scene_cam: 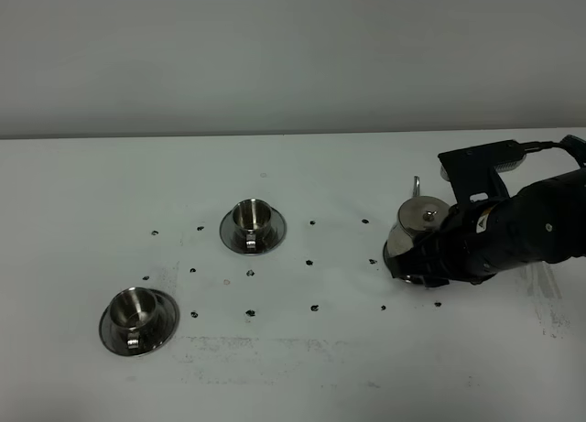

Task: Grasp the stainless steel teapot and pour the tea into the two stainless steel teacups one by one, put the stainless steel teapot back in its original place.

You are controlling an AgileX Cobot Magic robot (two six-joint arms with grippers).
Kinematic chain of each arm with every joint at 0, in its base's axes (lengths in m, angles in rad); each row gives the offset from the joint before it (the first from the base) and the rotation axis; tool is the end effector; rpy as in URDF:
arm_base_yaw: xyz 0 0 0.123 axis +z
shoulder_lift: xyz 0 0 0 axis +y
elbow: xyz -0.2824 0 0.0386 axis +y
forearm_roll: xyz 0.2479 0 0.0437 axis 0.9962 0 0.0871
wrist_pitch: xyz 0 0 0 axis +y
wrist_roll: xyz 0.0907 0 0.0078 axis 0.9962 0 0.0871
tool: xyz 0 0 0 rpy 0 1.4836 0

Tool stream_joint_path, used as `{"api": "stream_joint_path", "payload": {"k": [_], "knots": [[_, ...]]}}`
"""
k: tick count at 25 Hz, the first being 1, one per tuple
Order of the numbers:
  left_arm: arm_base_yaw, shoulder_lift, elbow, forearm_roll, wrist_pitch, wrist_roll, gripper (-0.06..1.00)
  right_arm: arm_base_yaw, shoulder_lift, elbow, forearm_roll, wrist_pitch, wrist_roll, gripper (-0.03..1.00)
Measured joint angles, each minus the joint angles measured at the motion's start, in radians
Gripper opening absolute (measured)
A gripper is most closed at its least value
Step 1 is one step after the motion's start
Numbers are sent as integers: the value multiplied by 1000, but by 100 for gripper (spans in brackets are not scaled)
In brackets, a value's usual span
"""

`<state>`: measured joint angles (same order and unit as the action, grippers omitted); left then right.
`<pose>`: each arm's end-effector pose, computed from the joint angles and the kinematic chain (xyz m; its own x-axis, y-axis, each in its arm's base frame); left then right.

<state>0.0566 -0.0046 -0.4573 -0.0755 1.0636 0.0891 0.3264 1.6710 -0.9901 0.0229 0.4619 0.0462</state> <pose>-0.0007 -0.0061 0.2652 -0.4895 0.0246 -0.8716 0.0266 0.9996 0.0133 0.3137 0.1072 0.1988 -0.8441 -0.2154 -0.4911 -0.2697 0.9620 0.0417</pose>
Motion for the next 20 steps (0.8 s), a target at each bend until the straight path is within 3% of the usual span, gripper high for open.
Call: {"api": "stream_joint_path", "payload": {"k": [6, 12, 20], "knots": [[0, 0, 0, 0, 0, 0, 31, -10, 2, -60, -10, 146, 17, 46], [0, 0, 0, 0, 0, 0, 31, -18, 92, -288, -126, 323, 157, 46], [0, 0, 0, 0, 0, -2, 31, -18, 290, -502, -122, 489, 174, 46]]}}
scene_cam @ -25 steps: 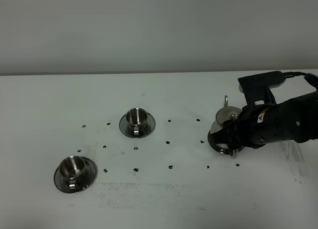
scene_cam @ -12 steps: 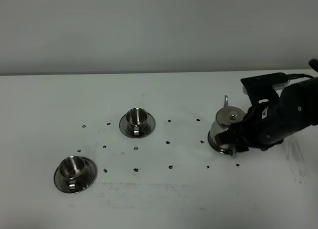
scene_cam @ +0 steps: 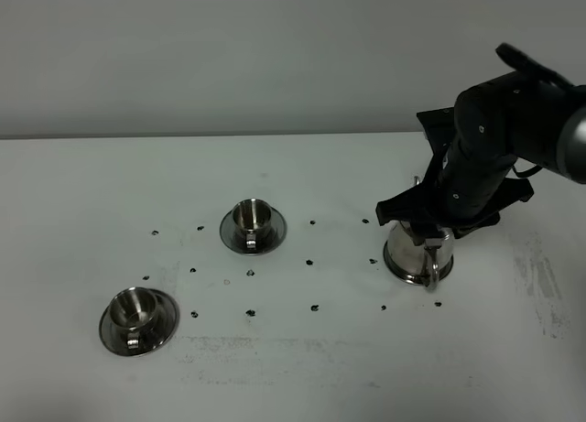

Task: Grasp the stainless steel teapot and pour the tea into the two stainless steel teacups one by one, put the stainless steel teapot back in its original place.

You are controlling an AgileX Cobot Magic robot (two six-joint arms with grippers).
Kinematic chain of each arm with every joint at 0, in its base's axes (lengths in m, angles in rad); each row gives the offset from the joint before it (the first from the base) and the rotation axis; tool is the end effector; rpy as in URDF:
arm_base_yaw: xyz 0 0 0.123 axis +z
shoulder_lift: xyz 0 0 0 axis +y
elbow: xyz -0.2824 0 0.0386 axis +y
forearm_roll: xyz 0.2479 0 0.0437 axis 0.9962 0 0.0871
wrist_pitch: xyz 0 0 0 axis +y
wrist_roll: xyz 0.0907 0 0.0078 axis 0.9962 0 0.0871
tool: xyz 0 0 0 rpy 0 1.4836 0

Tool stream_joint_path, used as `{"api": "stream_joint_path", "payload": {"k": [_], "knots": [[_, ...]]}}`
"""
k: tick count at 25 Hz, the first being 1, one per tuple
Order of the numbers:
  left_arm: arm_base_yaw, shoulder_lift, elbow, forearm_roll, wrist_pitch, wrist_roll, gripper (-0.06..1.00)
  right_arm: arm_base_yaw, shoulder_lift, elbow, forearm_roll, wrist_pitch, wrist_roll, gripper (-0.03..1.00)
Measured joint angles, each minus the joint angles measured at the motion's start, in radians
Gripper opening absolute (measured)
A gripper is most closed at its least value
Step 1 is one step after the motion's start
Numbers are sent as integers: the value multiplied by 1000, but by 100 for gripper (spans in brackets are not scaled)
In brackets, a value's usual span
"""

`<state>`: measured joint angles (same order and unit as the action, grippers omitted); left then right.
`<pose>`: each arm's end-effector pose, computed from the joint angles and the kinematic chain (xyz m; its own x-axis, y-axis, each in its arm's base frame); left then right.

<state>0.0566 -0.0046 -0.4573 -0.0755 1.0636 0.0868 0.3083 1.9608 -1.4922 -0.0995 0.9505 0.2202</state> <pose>-0.0007 -0.0061 0.2652 -0.4896 0.0223 -0.8717 0.0254 0.9996 0.0113 0.3886 0.1160 0.2084 -0.9590 -0.1364 -0.2484 -0.1309 0.9906 -0.0389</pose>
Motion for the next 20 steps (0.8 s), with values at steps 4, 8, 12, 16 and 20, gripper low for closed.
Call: {"api": "stream_joint_path", "payload": {"k": [4, 8, 12, 16, 20], "knots": [[0, 0, 0, 0, 0, 1, 31, 0, 17, -8, 9, 28, 1, 46], [0, 0, 0, 0, 0, 1, 31, 0, 17, -12, 9, 47, 1, 46], [0, 0, 0, 0, 0, 1, 31, 0, 21, -13, 9, 48, 1, 46], [0, 0, 0, 0, 0, 1, 31, 0, 43, -13, 10, 29, 1, 46], [0, 0, 0, 0, 0, 1, 31, -3, 58, -13, -1, 22, 3, 46]]}}
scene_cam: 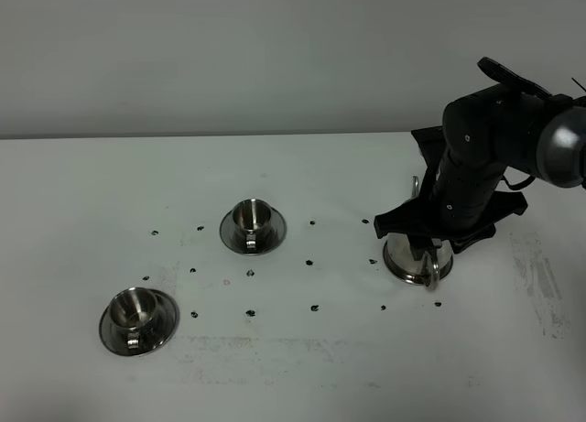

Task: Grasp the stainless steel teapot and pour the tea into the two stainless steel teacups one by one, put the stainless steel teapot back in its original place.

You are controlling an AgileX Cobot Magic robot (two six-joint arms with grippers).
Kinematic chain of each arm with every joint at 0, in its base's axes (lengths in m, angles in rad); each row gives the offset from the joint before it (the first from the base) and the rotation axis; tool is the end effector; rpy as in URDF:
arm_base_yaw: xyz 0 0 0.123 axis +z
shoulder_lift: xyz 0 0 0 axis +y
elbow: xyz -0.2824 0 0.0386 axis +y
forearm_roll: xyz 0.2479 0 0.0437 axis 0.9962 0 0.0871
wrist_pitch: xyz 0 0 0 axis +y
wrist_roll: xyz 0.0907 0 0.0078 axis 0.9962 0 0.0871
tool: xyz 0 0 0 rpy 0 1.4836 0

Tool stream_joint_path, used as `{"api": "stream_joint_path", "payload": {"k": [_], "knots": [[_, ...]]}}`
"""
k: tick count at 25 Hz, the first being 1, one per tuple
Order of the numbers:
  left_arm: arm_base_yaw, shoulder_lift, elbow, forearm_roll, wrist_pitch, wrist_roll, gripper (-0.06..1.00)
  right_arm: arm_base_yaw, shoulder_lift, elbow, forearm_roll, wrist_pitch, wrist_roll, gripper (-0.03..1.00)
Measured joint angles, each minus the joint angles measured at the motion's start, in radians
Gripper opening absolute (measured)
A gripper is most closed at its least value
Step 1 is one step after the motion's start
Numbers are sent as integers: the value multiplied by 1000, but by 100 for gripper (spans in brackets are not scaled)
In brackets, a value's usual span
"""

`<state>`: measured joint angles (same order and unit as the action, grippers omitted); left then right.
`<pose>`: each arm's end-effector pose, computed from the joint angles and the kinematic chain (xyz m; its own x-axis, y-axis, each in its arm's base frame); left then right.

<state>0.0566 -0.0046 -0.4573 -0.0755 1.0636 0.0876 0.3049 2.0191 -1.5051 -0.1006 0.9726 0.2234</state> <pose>-0.0007 -0.0061 0.2652 -0.4896 0.0231 -0.8717 0.0258 0.9996 0.0120 0.3935 0.1159 0.1876 -0.9738 -0.1332 -0.1840 -0.1257 0.9907 -0.0519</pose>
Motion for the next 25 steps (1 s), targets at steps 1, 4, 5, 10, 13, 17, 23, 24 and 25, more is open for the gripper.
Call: {"api": "stream_joint_path", "payload": {"k": [1, 4, 5, 10, 13, 17, 23, 24, 25], "knots": [[0, 0, 0, 0, 0, 0, 31, -3, 6, 0, -3, -1, 0, 46], [0, 0, 0, 0, 0, 0, 31, -11, 25, 0, -9, -10, 0, 46], [0, 0, 0, 0, 0, 0, 31, -12, 29, 0, -10, -11, 0, 46], [0, 0, 0, 0, 0, 0, 31, -14, 36, 0, -10, -19, -10, 46], [0, 0, 0, 0, 0, 0, 31, -14, 36, 0, -11, -23, -13, 46], [0, 0, 0, 0, 0, 0, 31, -14, 40, 0, -11, -24, -16, 43], [0, 0, 0, 0, 0, 0, 31, -15, 60, 0, -10, -28, -32, 33], [0, 0, 0, 0, 0, 0, 31, -15, 60, 0, -10, -29, -47, 30], [0, 0, 0, 0, 0, 0, 31, -16, 60, 0, -11, -30, -59, 26]]}}
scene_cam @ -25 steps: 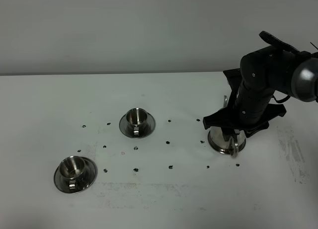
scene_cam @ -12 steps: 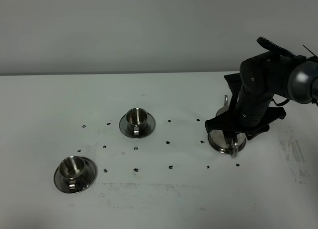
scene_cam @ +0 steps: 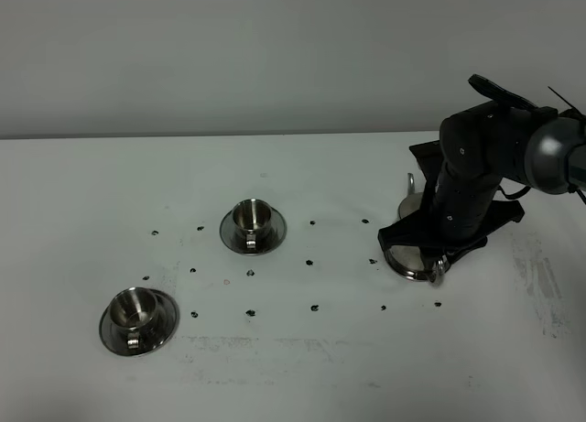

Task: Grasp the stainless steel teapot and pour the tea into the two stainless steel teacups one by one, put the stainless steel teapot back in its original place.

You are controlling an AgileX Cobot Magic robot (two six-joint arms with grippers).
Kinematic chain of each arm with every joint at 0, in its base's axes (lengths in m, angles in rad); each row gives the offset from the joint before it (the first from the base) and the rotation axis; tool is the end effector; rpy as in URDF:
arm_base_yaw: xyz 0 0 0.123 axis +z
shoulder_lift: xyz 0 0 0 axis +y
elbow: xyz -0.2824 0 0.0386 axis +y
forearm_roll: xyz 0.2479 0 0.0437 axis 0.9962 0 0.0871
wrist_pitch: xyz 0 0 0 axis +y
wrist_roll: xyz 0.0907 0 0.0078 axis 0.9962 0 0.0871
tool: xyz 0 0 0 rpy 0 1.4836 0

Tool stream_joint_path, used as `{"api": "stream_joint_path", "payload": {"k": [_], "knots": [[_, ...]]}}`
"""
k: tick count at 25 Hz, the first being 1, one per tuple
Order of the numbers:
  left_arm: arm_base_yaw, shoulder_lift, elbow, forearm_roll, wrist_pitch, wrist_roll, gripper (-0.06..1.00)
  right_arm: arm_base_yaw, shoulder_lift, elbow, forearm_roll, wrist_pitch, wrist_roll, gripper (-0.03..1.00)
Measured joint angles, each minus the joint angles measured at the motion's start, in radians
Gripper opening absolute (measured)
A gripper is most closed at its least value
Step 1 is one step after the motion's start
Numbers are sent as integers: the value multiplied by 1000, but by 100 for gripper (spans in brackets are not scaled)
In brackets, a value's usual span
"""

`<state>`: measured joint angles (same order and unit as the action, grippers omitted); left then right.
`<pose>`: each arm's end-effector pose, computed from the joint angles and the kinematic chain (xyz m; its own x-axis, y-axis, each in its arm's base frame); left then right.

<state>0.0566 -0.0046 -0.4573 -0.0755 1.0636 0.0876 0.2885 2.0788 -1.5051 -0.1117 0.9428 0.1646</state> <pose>-0.0007 -0.0061 0.2652 -0.4896 0.0231 -0.8717 0.0258 0.9996 0.0120 0.4011 0.1105 0.1634 -0.9708 -0.1856 -0.1521 -0.1760 0.9816 -0.0746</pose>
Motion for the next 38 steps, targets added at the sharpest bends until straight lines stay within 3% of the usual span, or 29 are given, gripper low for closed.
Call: {"api": "stream_joint_path", "payload": {"k": [2, 7, 30, 38], "knots": [[0, 0, 0, 0, 0, 0, 31, 0, 0, 0, 0, 0, -36, 17], [0, 0, 0, 0, 0, 0, 31, 0, 0, 0, 3, -8, -112, 18], [0, 0, 0, 0, 0, 0, 31, 1, -88, 0, 12, -6, -146, 18], [0, 0, 0, 0, 0, -1, 31, 27, -200, 137, 15, -141, -178, 18]]}}
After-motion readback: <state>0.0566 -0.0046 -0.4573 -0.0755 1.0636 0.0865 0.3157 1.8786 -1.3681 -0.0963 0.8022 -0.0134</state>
